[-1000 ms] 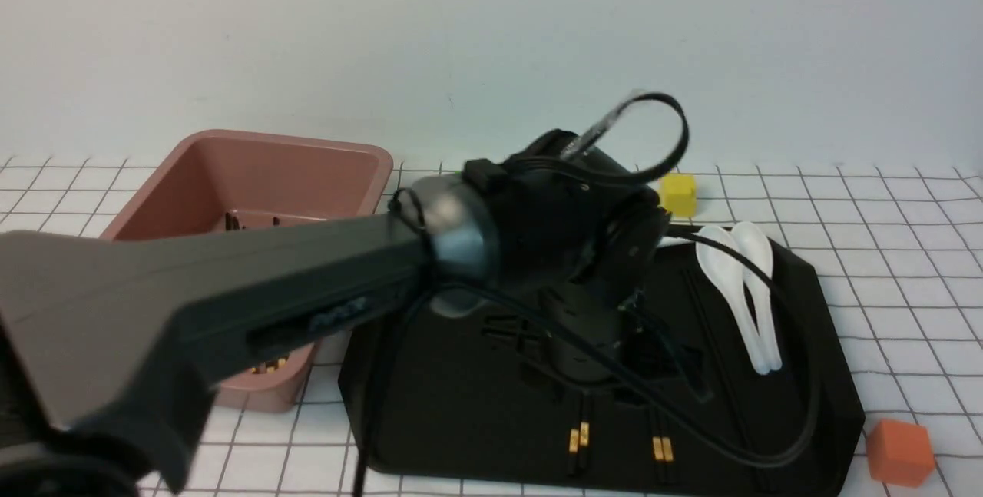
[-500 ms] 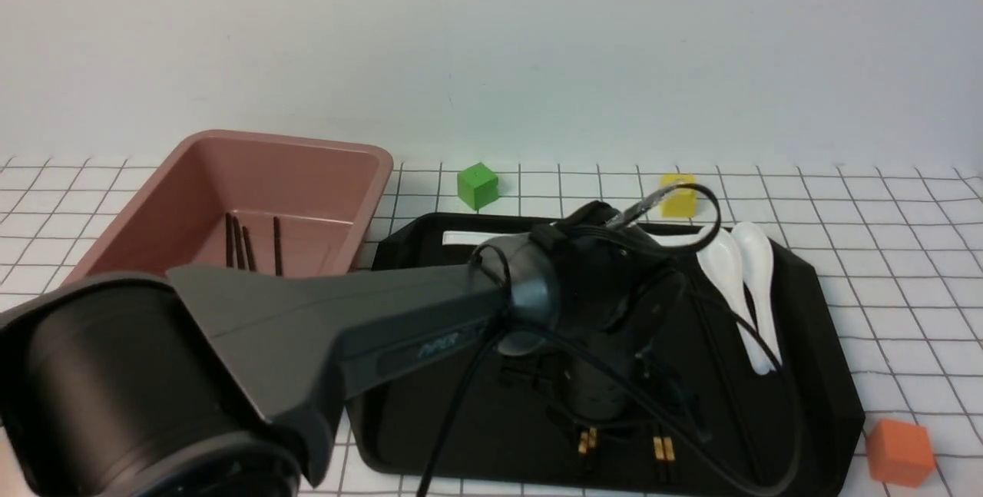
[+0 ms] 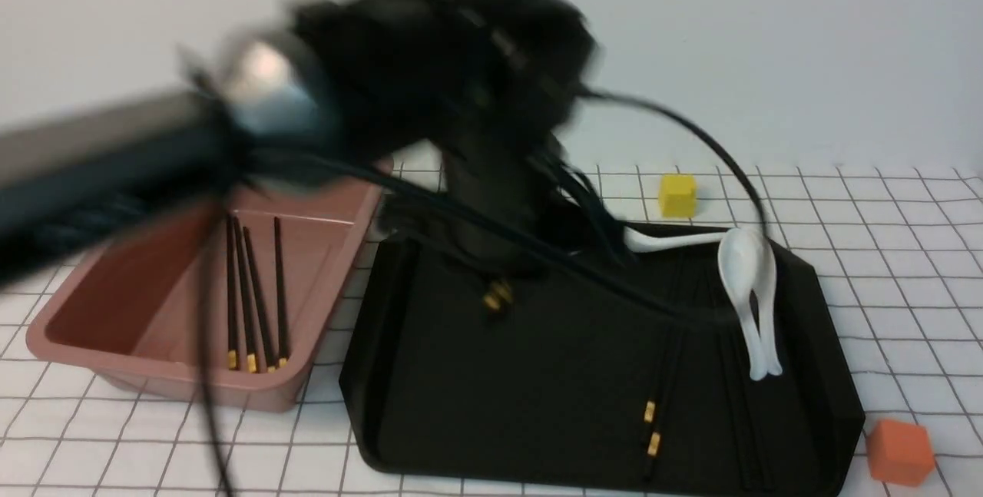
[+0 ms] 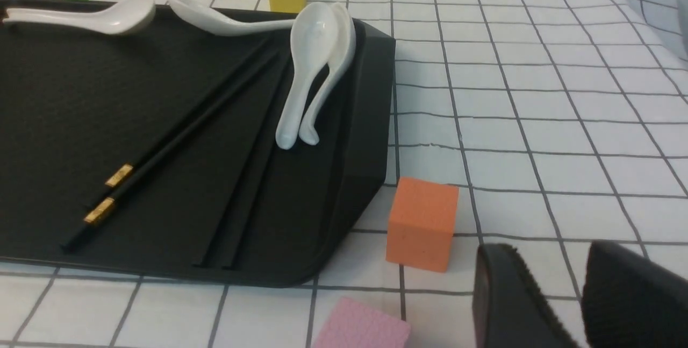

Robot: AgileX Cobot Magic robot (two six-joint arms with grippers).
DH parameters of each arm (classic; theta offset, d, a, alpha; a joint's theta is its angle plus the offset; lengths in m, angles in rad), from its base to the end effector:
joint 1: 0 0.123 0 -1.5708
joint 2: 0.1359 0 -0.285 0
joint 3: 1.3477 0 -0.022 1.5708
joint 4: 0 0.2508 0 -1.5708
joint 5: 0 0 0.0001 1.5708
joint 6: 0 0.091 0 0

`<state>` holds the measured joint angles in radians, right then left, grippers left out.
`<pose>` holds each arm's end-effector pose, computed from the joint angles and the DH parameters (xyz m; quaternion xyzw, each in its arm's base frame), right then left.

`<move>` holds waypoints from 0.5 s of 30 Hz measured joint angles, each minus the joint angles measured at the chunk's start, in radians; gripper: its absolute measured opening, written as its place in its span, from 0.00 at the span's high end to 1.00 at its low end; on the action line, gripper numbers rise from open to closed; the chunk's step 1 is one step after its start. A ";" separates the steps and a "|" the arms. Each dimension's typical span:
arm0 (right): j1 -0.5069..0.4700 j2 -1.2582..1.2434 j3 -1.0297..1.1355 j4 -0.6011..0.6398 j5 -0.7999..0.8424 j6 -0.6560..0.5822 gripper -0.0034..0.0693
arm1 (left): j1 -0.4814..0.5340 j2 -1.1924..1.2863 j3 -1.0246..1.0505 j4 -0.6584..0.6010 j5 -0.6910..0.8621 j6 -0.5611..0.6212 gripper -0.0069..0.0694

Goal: On white black tablecloth take chopsticks from black tray and put them in box.
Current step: 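Place the chopsticks into the pink bin with the left gripper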

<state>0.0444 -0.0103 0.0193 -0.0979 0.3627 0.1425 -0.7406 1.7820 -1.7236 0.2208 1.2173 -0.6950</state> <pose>0.0530 -0.0008 0.1747 0.0130 0.7996 0.0147 0.6002 0.2937 -0.2431 0.3378 0.0401 0.9752 -0.0423 0.2137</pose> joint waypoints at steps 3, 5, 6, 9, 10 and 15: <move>0.000 0.000 0.000 0.000 0.000 0.000 0.62 | 0.109 -0.101 0.026 0.012 0.009 0.032 0.74; 0.000 0.000 0.000 0.000 0.000 0.000 0.62 | 0.171 -0.144 0.058 0.004 0.012 0.054 0.74; 0.000 0.000 0.000 0.000 0.000 0.000 0.62 | 0.211 -0.167 0.083 -0.007 0.016 0.068 0.74; 0.000 0.000 0.000 0.000 0.000 0.000 0.62 | 0.324 -0.203 0.159 -0.034 0.025 0.106 0.74; 0.000 0.000 0.000 0.000 0.000 0.000 0.62 | 0.362 -0.206 0.191 -0.042 0.025 0.123 0.74; 0.000 0.000 0.000 0.000 0.000 0.000 0.62 | 0.495 -0.164 0.316 -0.049 -0.064 0.170 0.74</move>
<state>0.0444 -0.0103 0.0193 -0.0979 0.3627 0.1425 -0.2456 1.6178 -1.4081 0.1720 1.1534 -0.5248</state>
